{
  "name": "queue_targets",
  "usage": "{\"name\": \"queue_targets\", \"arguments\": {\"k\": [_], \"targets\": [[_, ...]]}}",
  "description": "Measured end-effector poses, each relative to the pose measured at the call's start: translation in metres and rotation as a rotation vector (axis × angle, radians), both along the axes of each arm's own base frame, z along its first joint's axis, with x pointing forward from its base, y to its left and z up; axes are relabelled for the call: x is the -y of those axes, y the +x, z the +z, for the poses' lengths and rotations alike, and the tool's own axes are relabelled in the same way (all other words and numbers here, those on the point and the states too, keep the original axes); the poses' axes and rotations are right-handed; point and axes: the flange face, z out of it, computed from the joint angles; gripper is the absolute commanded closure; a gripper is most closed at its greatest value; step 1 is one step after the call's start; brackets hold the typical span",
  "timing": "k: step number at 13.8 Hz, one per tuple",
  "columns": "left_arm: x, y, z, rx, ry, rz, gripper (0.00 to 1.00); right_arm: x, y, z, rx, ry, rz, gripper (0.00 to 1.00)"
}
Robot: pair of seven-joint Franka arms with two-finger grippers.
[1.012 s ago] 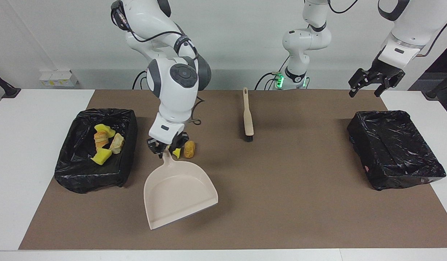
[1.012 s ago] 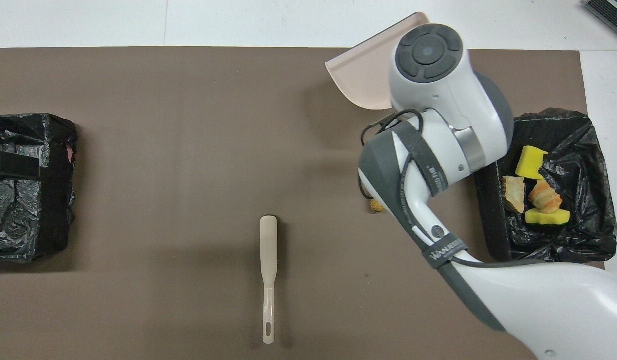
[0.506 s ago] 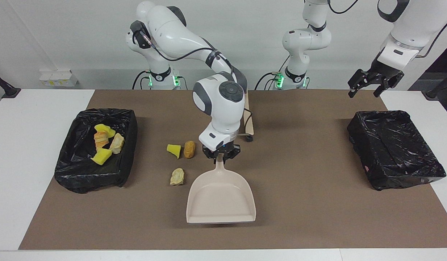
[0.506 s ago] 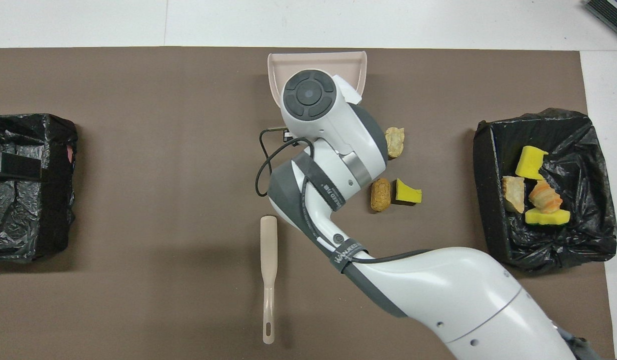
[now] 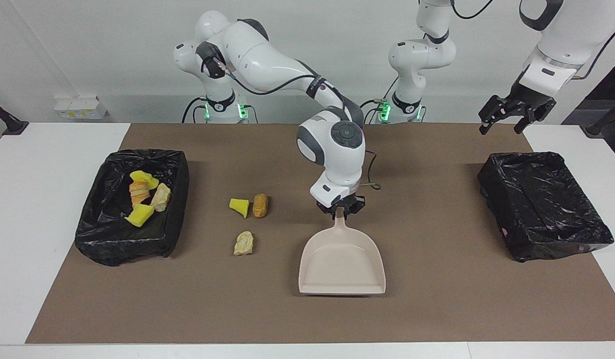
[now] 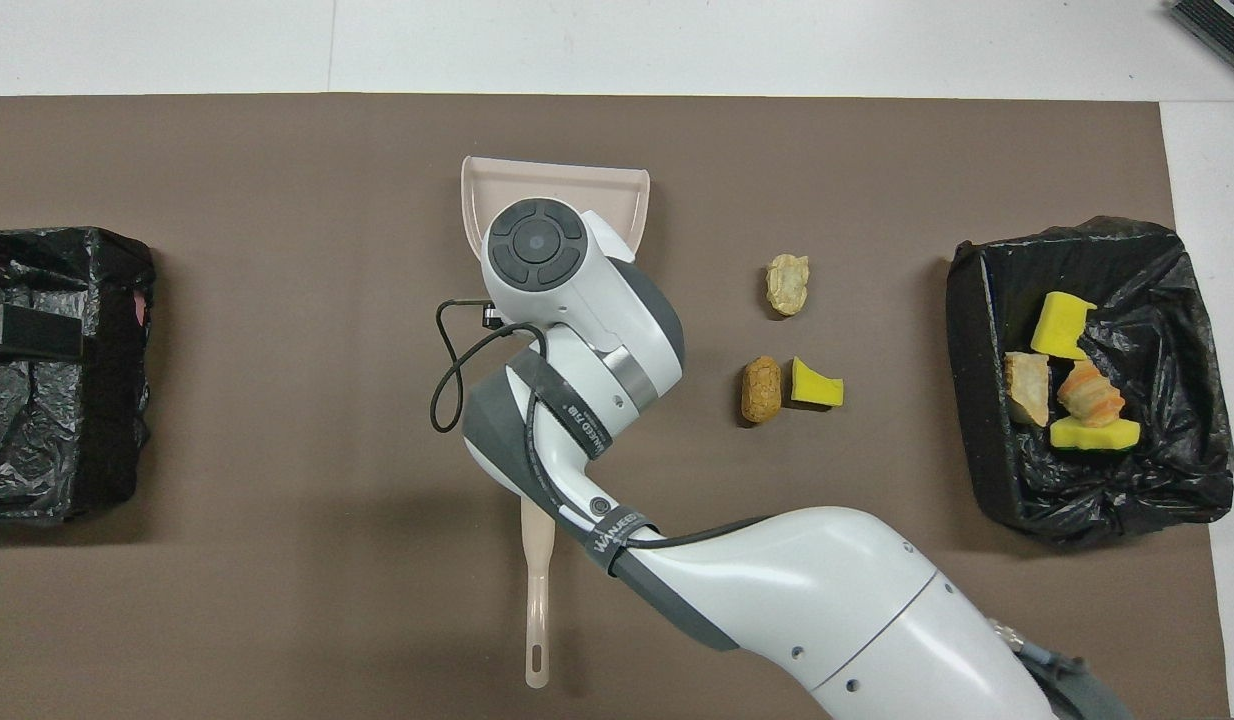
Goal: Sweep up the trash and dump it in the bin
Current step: 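Bring the empty dustpan back to the table center with the right gripper, then set down the dustpan and withdraw the right gripper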
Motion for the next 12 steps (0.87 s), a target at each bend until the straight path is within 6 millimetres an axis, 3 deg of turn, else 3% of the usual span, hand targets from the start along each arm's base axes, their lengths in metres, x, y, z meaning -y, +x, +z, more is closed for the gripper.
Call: {"name": "queue_targets", "arguments": {"k": [2, 3, 5, 6, 7, 9, 12], "targets": [[0.001, 0.000, 0.000, 0.000, 0.000, -0.001, 0.00, -0.010, -0.007, -0.008, -0.005, 0.003, 0.005, 1.00], [0.001, 0.000, 0.000, 0.000, 0.000, -0.001, 0.00, -0.012, -0.007, -0.012, -0.011, 0.003, 0.005, 0.73], [0.001, 0.000, 0.000, 0.000, 0.000, -0.001, 0.00, -0.010, -0.006, -0.012, -0.019, 0.012, -0.002, 0.59], [0.001, 0.000, 0.000, 0.000, 0.000, -0.001, 0.00, -0.009, -0.005, -0.012, -0.021, 0.015, -0.006, 0.15], [0.001, 0.000, 0.000, 0.000, 0.000, -0.001, 0.00, -0.007, -0.004, -0.011, -0.024, 0.022, -0.013, 0.00], [0.001, 0.000, 0.000, 0.000, 0.000, -0.001, 0.00, -0.001, 0.003, -0.002, -0.016, 0.034, -0.028, 0.00], [0.001, 0.000, 0.000, 0.000, 0.000, -0.001, 0.00, 0.008, 0.003, 0.045, 0.013, 0.049, -0.036, 0.00]]}}
